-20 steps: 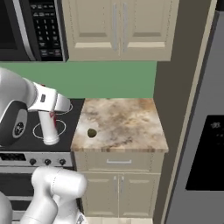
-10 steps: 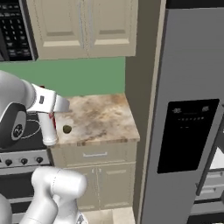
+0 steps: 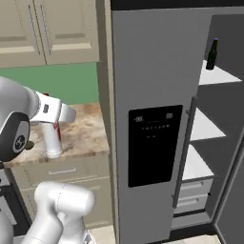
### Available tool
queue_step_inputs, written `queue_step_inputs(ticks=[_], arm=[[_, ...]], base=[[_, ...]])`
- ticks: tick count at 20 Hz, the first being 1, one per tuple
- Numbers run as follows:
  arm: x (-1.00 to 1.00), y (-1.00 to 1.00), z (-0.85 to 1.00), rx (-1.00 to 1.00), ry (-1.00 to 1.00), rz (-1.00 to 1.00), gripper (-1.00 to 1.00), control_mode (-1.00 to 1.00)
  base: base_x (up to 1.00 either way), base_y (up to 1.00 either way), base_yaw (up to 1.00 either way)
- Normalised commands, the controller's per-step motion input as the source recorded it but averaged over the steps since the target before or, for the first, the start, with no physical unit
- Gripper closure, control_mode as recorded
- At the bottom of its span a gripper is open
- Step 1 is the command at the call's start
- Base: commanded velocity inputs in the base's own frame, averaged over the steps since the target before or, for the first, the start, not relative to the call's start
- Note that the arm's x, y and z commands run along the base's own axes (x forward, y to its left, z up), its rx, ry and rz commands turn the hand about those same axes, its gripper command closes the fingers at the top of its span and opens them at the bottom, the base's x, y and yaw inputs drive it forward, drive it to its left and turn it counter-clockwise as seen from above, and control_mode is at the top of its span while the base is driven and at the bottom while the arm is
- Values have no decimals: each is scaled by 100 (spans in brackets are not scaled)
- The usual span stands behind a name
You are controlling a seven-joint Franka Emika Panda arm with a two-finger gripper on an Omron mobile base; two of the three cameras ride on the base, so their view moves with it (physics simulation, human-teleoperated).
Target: Place the beer and liquor on the top shelf of the fridge to keep them out of children's reach, and place the kiwi on lower shelves for easy access.
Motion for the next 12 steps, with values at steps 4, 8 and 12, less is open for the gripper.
queue_step_inputs(ticks=[4, 8, 12], arm=[[0, 0, 0, 0, 0, 0, 100, 100], [0, 0, 0, 0, 0, 0, 100, 100], [0, 0, 0, 0, 0, 0, 100, 100]], base=[[0, -78, -17], [0, -80, -15], [0, -72, -11]])
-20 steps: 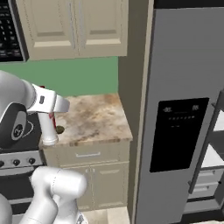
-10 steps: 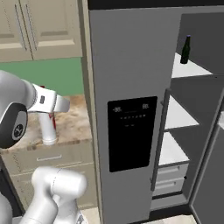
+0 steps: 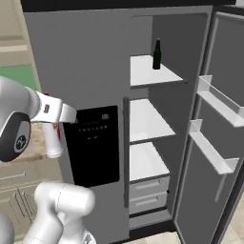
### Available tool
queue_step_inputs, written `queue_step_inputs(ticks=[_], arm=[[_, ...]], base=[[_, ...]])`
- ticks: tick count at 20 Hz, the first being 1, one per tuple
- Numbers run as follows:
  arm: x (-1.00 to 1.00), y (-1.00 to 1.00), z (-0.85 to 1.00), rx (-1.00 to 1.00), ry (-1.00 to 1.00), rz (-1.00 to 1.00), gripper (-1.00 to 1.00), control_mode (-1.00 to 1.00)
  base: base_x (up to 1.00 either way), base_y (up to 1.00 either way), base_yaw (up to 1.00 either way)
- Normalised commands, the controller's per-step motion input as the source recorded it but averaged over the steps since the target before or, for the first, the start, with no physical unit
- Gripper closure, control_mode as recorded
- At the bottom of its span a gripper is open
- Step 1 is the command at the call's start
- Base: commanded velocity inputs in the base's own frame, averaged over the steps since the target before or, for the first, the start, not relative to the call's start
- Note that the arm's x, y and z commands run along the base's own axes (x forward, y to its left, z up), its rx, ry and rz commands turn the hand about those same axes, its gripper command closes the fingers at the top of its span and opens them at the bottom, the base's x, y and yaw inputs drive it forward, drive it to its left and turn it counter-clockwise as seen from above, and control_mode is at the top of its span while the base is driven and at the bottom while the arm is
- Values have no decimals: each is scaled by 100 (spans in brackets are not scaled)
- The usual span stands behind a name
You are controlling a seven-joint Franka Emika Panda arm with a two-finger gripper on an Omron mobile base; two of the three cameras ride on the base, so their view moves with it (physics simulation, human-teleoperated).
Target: Place the beer and liquor on the top shelf of the fridge to keep them out of children's reach, and place the kiwi on lower shelves for easy access.
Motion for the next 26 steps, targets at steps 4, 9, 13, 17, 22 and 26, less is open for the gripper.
queue_step_inputs(ticks=[4, 9, 13, 17, 22, 26], arm=[[0, 0, 0, 0, 0, 0, 100, 100], [0, 0, 0, 0, 0, 0, 100, 100], [0, 0, 0, 0, 0, 0, 100, 100], [0, 0, 0, 0, 0, 0, 100, 100], [0, 0, 0, 0, 0, 0, 100, 100], [0, 0, 0, 0, 0, 0, 100, 100]], base=[[2, -59, -1], [4, -58, 2], [12, -56, 12], [14, -51, 18], [14, -45, 23], [13, -38, 27]])
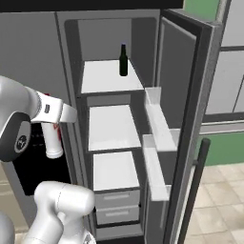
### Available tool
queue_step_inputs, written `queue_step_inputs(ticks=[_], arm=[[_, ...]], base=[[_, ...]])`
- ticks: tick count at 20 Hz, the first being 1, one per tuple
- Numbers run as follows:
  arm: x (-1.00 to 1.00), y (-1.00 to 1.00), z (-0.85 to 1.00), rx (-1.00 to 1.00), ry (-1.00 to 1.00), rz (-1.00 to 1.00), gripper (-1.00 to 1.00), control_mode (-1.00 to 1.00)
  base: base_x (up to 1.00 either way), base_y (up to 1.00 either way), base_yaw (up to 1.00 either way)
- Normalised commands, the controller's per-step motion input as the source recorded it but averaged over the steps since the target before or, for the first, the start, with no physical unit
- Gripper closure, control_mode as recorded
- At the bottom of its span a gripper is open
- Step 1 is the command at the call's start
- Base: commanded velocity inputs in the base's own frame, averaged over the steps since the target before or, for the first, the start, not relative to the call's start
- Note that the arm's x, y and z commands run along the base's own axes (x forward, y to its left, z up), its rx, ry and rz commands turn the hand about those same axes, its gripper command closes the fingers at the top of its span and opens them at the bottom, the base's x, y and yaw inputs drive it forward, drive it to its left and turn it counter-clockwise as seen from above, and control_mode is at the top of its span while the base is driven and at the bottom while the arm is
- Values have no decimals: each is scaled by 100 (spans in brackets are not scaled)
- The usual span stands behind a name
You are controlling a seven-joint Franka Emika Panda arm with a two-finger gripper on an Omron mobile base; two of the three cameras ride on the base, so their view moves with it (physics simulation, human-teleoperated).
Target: Place the beer and liquor on the top shelf of the fridge to keep them out of children's reach, and place the kiwi on lower shelves for easy access.
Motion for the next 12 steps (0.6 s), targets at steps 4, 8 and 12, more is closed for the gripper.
queue_step_inputs(ticks=[4, 8, 12], arm=[[0, 0, 0, 0, 0, 0, 100, 100], [0, 0, 0, 0, 0, 0, 100, 100], [0, 0, 0, 0, 0, 0, 100, 100]], base=[[15, -33, 29], [14, -33, 30], [15, -34, 30]])
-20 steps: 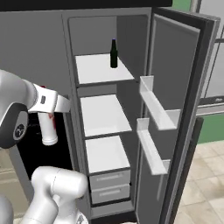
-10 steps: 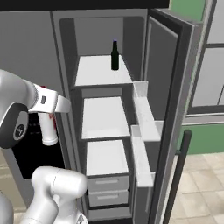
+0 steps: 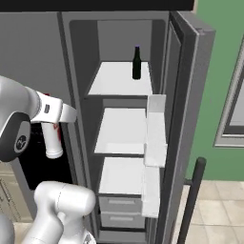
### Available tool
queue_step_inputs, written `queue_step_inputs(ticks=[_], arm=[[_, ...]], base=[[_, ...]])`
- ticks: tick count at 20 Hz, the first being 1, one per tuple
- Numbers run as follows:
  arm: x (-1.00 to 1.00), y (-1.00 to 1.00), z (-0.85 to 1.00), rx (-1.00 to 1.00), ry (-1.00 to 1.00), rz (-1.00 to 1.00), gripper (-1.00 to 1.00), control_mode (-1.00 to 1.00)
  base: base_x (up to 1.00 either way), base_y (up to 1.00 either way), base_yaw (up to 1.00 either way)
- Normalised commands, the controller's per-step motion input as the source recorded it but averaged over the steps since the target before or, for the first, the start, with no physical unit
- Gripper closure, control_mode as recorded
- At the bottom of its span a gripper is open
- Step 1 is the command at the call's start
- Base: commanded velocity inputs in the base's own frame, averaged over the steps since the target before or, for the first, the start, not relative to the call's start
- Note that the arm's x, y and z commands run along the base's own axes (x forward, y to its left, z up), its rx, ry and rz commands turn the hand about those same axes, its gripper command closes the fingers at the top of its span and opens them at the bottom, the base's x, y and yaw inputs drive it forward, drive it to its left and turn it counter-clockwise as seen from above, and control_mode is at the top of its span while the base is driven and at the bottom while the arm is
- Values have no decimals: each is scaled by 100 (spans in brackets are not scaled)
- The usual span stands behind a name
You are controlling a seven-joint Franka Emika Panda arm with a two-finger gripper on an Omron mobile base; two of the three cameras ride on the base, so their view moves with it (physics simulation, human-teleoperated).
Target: Place the beer and liquor on the top shelf of the fridge to keep them out of children's reach, and place the kiwi on lower shelves for easy access.
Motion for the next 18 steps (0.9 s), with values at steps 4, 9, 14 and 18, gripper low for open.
queue_step_inputs(ticks=[4, 9, 14, 18], arm=[[0, 0, 0, 0, 0, 0, 100, 100], [0, 0, 0, 0, 0, 0, 100, 100], [0, 0, 0, 0, 0, 0, 100, 100], [0, 0, 0, 0, 0, 0, 100, 100]], base=[[17, -36, 29], [18, -49, 24], [18, -53, 18], [18, -15, 11]])
